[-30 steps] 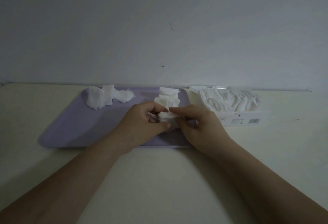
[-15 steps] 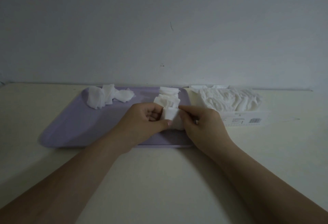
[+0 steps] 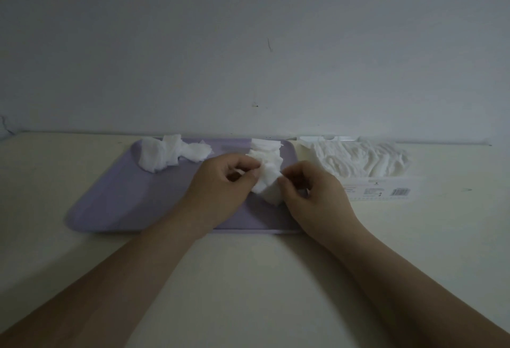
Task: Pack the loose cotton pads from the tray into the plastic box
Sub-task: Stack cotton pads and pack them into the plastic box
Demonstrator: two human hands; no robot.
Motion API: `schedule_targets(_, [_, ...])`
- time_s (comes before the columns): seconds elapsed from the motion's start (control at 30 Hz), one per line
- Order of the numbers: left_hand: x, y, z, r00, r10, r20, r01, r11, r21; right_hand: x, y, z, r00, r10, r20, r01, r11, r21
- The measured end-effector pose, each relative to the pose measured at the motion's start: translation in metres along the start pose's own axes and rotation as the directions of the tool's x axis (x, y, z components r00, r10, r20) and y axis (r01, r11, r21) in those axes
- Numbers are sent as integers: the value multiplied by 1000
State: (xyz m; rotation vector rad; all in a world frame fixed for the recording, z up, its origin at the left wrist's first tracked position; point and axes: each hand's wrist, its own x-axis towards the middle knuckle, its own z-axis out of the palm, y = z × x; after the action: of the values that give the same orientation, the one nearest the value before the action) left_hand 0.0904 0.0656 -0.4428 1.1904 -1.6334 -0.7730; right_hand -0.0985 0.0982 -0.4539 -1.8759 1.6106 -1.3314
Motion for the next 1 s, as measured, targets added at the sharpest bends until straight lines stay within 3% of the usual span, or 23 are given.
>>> schedule_targets(0.03, [3,-5,-1,998,48,-52,-41,992,118,0,0,2,1000,-1,-26,1,1000,4])
schedule_targets(0.1, [7,-12,-1,994,105,-27,-91,944,317,1,1,6,998,-9,-63,9,1000,0])
schedule_targets(0.3, [7,-17,0,993,-26,114,-20,922,386,2,-1,9,998,-39,-47,35,996,-88])
schedule_targets(0.5, [7,-21,-2,998,-30,50,16,963,268,1,-1,10,1000,6,-31,-7,999,-52])
schedule_targets(0.67, [11,-17,-8,981,-195,-22,195,981,2,2,-4,10,988,-82,-128,67,991,-117])
schedule_targets(0.87, [9,-7,-14,972,-236,18,234,947,-220,3,-1,11,989,-88,-120,67,984,-164])
schedule_targets(1.0, [8,-7,-19,980,-153,125,192,883,-428,4,0,10,989,-97,-116,77,983,-168])
